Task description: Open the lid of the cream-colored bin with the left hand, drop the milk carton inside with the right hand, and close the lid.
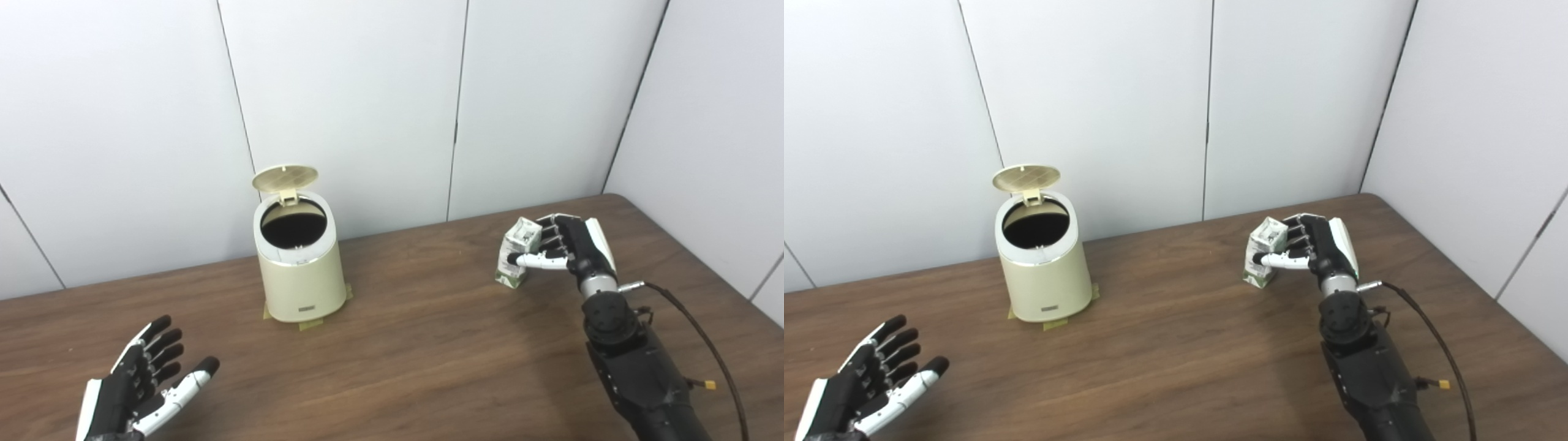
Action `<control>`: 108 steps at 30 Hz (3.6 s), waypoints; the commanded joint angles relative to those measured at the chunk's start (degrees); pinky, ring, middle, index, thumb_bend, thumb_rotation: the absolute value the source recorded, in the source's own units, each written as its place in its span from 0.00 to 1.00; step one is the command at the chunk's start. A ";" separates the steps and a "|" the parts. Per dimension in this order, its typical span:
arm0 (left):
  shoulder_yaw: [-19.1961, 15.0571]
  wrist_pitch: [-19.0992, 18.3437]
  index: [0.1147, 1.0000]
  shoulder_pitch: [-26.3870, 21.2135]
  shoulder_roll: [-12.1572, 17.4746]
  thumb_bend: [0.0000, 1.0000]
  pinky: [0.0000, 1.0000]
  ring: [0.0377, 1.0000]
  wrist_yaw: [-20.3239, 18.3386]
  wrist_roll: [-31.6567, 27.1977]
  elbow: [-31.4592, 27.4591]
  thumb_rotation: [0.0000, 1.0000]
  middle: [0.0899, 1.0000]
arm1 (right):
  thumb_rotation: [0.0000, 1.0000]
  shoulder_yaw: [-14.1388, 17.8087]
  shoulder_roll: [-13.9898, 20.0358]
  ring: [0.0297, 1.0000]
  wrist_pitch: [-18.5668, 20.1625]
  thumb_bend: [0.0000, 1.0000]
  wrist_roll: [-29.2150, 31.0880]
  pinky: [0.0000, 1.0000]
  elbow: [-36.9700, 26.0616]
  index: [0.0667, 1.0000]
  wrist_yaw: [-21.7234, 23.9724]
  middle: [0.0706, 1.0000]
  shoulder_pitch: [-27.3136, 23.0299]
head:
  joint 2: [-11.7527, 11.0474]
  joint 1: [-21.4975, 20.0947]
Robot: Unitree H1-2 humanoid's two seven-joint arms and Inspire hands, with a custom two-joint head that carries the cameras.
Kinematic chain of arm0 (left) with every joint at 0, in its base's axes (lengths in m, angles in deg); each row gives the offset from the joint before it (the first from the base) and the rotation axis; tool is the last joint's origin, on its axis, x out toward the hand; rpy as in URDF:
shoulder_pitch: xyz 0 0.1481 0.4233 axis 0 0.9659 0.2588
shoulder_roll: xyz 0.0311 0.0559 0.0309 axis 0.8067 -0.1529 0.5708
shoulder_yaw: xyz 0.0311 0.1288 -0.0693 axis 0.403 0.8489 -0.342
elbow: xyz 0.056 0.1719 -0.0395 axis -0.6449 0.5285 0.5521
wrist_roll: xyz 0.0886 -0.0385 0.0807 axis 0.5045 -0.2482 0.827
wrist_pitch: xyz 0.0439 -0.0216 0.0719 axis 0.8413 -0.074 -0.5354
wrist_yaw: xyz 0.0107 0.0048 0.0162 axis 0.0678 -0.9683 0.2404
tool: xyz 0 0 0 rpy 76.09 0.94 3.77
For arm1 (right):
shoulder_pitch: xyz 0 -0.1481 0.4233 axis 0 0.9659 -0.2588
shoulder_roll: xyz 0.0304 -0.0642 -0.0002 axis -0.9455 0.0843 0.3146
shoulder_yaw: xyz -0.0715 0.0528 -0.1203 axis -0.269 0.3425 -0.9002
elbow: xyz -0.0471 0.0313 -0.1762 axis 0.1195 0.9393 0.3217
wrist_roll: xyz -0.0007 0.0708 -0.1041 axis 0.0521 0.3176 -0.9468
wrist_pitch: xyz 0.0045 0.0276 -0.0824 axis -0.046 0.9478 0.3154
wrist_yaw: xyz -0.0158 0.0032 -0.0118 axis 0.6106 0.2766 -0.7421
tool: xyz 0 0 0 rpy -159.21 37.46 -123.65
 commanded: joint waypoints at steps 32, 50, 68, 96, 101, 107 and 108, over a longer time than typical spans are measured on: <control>5.67 9.26 0.86 1.39 -3.90 0.48 0.83 0.84 0.83 2.33 4.27 0.53 0.84 | 0.00 -9.54 -12.58 0.40 -3.32 0.50 -2.76 0.36 -31.70 0.47 7.25 0.45 -6.87 | -1.52 19.36; 8.00 11.17 0.87 1.91 -4.48 0.41 0.86 0.87 1.86 4.28 6.46 0.59 0.85 | 0.00 -14.75 -19.68 0.41 -8.03 0.50 -5.47 0.33 -22.07 0.48 7.20 0.46 -15.92 | -4.51 22.28; 9.52 11.59 0.96 2.05 -4.73 0.42 0.98 0.97 1.93 6.69 6.26 0.69 0.94 | 0.00 -13.75 -23.00 0.39 -13.56 0.50 -6.80 0.33 -6.82 0.48 1.27 0.46 -21.69 | -5.01 24.23; 10.28 8.88 0.90 3.48 -5.96 0.45 0.97 0.96 1.26 6.91 3.80 0.69 0.94 | 0.00 -13.62 -22.84 0.39 -17.92 0.50 -7.77 0.32 0.07 0.48 -4.50 0.45 -23.05 | -3.79 24.72; 10.48 8.63 0.88 3.86 -6.01 0.47 0.97 0.96 0.97 6.57 3.65 0.72 0.94 | 0.00 -13.51 -23.53 0.40 -21.22 0.50 -7.95 0.32 2.48 0.46 -6.99 0.46 -23.32 | -3.97 24.65; 10.67 8.53 0.86 3.93 -6.12 0.47 0.95 0.95 0.81 6.24 3.22 0.72 0.93 | 0.00 -13.35 -24.24 0.40 -24.53 0.50 -7.96 0.31 5.62 0.45 -9.51 0.48 -23.88 | -3.48 24.62; 10.56 8.54 0.86 3.89 -6.19 0.47 0.95 0.95 0.84 6.03 3.24 0.72 0.93 | 0.00 -13.31 -24.29 0.40 -24.82 0.50 -7.87 0.30 6.01 0.45 -9.66 0.49 -23.94 | -3.39 24.67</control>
